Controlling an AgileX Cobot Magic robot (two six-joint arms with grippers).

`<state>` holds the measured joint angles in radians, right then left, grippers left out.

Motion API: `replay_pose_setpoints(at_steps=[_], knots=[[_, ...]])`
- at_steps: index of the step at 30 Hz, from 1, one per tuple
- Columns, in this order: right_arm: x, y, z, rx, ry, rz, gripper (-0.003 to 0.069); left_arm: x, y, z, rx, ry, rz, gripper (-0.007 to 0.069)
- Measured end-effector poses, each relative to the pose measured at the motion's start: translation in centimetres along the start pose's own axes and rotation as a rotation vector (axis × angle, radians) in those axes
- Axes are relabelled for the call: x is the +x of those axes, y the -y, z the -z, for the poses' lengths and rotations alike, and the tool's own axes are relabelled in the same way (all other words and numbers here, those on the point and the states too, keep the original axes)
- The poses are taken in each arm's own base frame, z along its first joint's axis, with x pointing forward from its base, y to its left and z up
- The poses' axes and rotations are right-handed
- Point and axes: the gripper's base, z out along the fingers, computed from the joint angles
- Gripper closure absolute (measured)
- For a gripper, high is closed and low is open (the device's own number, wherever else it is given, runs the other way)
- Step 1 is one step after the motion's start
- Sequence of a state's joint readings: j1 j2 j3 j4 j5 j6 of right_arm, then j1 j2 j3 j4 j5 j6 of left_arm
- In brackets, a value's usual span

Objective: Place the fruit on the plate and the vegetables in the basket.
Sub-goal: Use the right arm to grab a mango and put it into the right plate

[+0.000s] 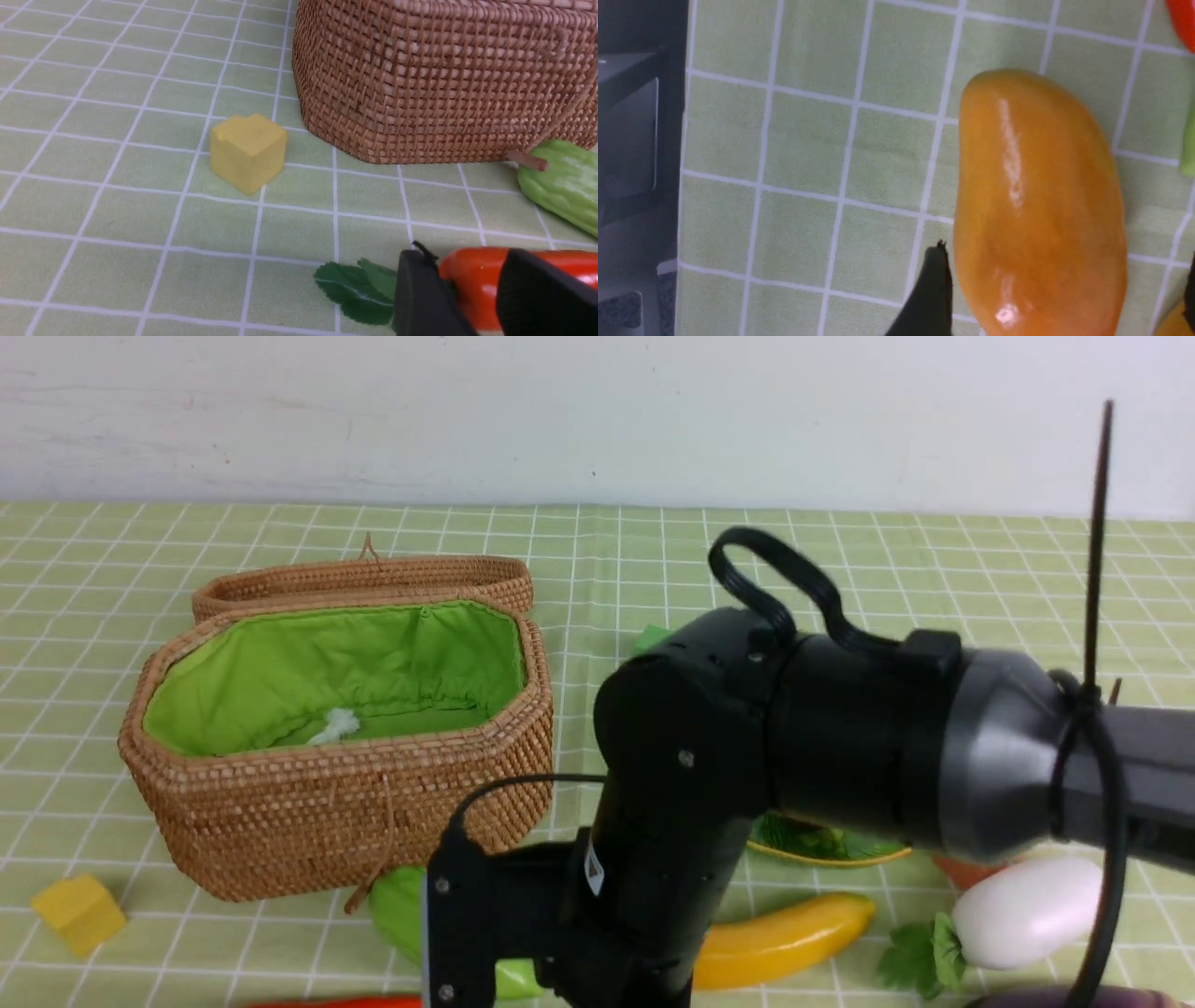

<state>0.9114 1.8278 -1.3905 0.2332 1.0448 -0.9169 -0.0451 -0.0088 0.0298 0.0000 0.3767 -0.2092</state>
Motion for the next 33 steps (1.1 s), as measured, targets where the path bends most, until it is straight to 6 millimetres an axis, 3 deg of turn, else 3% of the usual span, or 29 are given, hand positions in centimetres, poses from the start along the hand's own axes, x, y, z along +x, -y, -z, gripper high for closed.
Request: replay_pose_setpoints(at_steps=[5, 9, 16, 19, 25, 26, 27, 28, 33], knots=[[0.9, 0.4, -3.3, 0.014, -0.026, -0.011, 0.0003, 0.0, 0.0, 0.0, 0.0, 0.0, 0.0, 0.0386], [1.4, 0.8, -6.4, -0.035, -0.075, -0.029, 0.006, 0.0, 0.0, 0.0, 0.0, 0.0, 0.0, 0.0386], [1.6, 0.6, -6.0, -0.041, -0.101, -0.013, 0.0063, 0.0, 0.0, 0.0, 0.0, 0.0, 0.0, 0.0386], [1.7, 0.6, -4.7, -0.022, -0.112, 0.007, 0.0063, 0.0, 0.0, 0.0, 0.0, 0.0, 0.0, 0.0386], [1.0, 1.9, 2.7, 0.181, 0.012, -0.027, 0.0063, 0.0, 0.0, 0.0, 0.0, 0.0, 0.0, 0.0386], [1.6, 3.0, 4.8, 0.261, 0.053, -0.072, 0.0063, 0.0, 0.0, 0.0, 0.0, 0.0, 0.0, 0.0386], [2.0, 3.6, 5.6, 0.292, 0.067, -0.097, 0.0063, 0.0, 0.0, 0.0, 0.0, 0.0, 0.0, 0.0386], [3.2, 5.4, 7.4, 0.38, 0.115, -0.177, 0.0063, 0.0, 0.0, 0.0, 0.0, 0.0, 0.0, 0.0386], [8.8, 10.6, 9.1, 0.53, 0.222, -0.519, 0.0063, 0.0, 0.0, 0.0, 0.0, 0.0, 0.0, 0.0386]])
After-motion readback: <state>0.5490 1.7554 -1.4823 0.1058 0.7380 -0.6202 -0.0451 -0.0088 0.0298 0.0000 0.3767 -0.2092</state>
